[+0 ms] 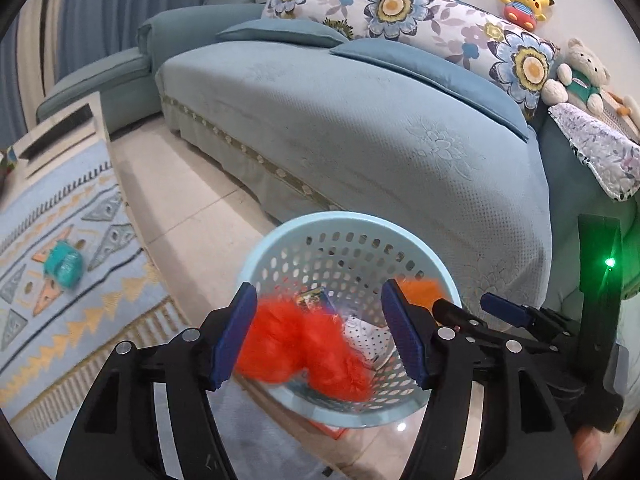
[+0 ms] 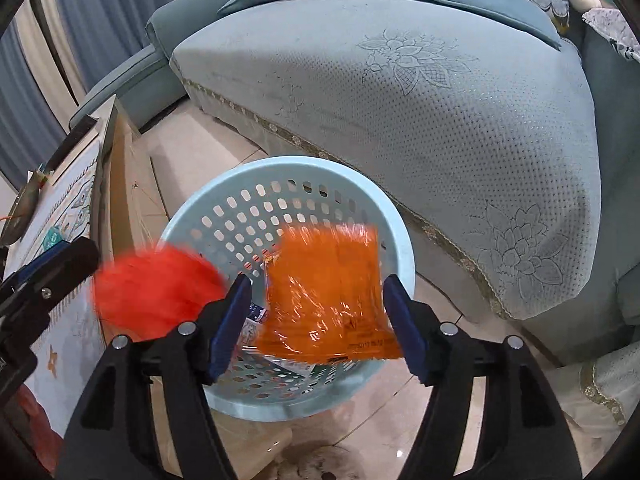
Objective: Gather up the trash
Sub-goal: 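Carry red bag and orange packet to the wastebasket and release both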
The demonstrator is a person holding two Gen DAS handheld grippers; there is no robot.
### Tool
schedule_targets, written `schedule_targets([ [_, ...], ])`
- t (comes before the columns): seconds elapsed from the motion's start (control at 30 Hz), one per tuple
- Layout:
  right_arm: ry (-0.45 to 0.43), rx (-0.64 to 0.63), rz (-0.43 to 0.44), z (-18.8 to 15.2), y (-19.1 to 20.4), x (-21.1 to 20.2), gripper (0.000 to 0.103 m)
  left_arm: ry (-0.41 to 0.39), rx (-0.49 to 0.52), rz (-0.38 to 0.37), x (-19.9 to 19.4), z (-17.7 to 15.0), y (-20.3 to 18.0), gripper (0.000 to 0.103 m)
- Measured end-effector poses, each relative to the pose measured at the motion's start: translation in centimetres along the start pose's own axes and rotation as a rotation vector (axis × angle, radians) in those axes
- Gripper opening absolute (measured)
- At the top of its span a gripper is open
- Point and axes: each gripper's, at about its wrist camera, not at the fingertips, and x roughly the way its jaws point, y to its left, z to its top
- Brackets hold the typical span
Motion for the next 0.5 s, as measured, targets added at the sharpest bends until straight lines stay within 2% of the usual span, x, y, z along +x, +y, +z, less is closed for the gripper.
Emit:
schedule_targets([
  [0.17,-0.030,0.003,0.007,0.2,0.3,-1.2,0.064,-0.044,-0.012,0.015,-3.0,0.6,1.5,0.073],
  [0.5,-0.099,-0.068,0.054,1.0,4.9,-5.3,0.065,-0.134,-0.104,0.055,-10.5,0.2,6.4,0.073],
])
